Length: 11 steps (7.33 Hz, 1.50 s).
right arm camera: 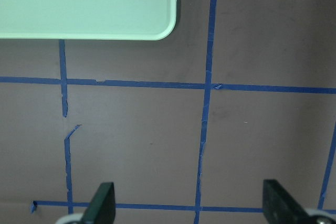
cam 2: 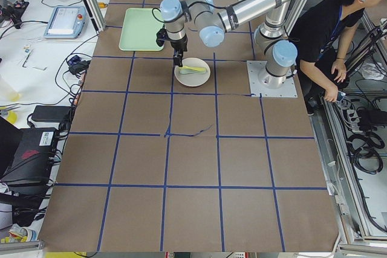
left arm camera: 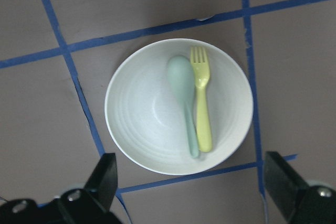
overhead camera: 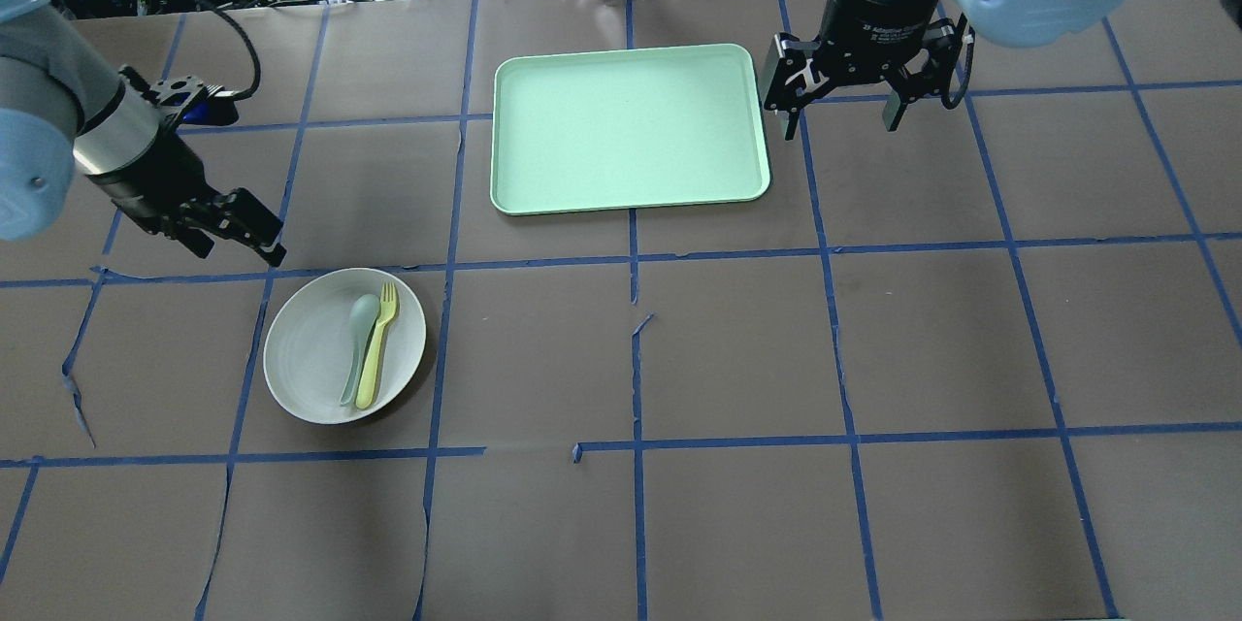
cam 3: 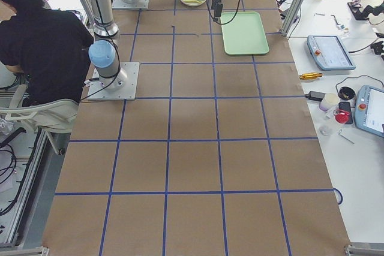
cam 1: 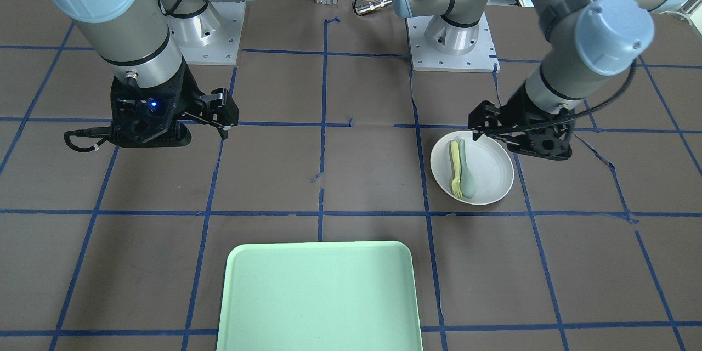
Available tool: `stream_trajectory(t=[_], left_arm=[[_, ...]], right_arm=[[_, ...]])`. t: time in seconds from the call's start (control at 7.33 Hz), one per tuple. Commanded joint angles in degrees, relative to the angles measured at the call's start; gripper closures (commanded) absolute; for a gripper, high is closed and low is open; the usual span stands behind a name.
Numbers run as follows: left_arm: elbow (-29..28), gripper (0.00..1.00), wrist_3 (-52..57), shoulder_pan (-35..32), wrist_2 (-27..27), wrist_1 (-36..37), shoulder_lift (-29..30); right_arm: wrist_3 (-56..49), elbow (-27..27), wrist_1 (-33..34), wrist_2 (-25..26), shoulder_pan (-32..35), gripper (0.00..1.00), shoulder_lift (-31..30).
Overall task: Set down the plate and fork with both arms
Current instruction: 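Move the left gripper down toward the rim of the white plate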
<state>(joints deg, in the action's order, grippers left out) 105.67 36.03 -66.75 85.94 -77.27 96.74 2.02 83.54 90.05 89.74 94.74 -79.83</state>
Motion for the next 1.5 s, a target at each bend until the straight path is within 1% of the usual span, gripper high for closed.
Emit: stream_trajectory(t=[0.0,0.14,0.27,0.55,0.68,0.95,1.09,1.36], left_arm=[[2.96,0.11,6.16,6.63,-2.97,1.51,4.31],[4.18,0.16,7.73,6.89,-2.88,1.77,6.95],[5.24,0.19,9.39,6.98,-2.88,2.82,9.5],[6.56,0.33,10.03,6.99,-2.27,2.92,12.32],[6.66,0.43,10.03,6.99,-2.18,2.92,13.2],[6.48,0.87,9.94,6.99,-2.18,2.92,14.35],[6.05,1.0,10.03,6.99,-2.09,2.92,14.27],[3.07,1.0,9.24,6.99,-2.18,2.05,14.01]], right_arm=[[0.09,0.13,0.04,0.0,0.0,0.0,0.02],[0.09,0.13,0.04,0.0,0.09,0.0,0.11],[0.26,0.22,0.04,-0.09,0.09,0.0,0.11],[0.35,0.31,0.04,-0.09,0.09,0.0,0.11],[0.26,0.31,0.04,-0.09,0.09,0.0,0.11],[0.18,0.31,0.04,-0.09,0.09,0.0,0.11],[-0.26,0.4,0.04,0.0,0.01,0.0,0.11],[-0.35,0.4,0.04,0.0,0.09,0.0,0.11]])
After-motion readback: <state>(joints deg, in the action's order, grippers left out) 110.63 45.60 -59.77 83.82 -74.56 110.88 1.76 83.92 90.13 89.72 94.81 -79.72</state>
